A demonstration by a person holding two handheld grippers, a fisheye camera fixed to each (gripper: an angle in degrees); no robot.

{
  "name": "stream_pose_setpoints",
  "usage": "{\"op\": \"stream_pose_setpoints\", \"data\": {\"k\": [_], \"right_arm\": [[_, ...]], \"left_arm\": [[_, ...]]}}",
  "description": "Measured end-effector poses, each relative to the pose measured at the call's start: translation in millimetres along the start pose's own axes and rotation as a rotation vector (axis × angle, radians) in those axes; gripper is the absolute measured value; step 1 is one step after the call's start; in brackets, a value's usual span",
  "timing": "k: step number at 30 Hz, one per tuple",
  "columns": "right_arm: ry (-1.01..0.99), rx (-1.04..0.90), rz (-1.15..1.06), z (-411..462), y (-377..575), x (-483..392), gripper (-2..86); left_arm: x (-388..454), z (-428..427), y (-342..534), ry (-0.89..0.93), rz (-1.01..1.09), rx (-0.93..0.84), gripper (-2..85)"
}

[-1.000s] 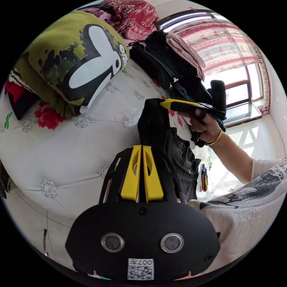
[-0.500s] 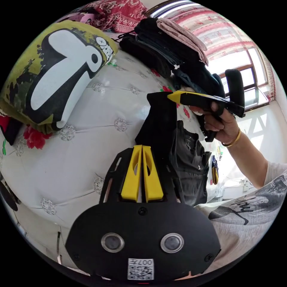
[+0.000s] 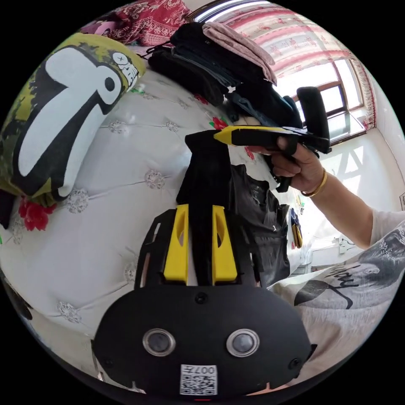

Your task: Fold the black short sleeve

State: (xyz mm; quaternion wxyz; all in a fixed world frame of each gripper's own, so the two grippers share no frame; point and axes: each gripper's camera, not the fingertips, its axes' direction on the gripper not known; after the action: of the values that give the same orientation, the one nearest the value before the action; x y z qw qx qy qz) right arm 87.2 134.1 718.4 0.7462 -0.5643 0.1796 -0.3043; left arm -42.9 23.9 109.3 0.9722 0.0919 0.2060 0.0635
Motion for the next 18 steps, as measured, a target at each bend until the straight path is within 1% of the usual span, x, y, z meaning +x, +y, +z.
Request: {"op": "stream_pose_setpoints", "data": {"k": [2, 3, 6, 12, 16, 18], "right_arm": [[0.003, -0.004, -0.003, 0.1, -2.3, -0.8, -0.2], [0.009, -0.004, -0.006, -1.2, -2.2, -0.4, -0.2], [0.026, -0.001, -0.007, -6.0, 2.2, 4.2, -0.2], [0.015, -0.017, 0.003, -5.7, 7.4, 13.6, 0.3], [-0.041, -0.026, -0.006, -5.4, -4.1, 12.4, 1.8], [-0.03, -0.054, -0.063, -0.2, -20.6, 0.7, 2.9]], "left_arm": [[-7.1, 5.2, -0.9, -0.037, -0.055, -0.015, 0.6], [-10.9, 0.8, 2.2, 0.007, -0.064, 0.018, -0.1], [-14.9, -17.9, 20.2, 0.031, -0.077, 0.093, -0.6], [-16.0, -41.2, 57.8, 0.12, -0.115, 0.183, -0.9], [-9.9, -35.2, 67.2, 0.084, -0.112, 0.187, -0.9], [-13.4, -27.0, 71.5, 0.094, -0.148, 0.183, -0.9]]}}
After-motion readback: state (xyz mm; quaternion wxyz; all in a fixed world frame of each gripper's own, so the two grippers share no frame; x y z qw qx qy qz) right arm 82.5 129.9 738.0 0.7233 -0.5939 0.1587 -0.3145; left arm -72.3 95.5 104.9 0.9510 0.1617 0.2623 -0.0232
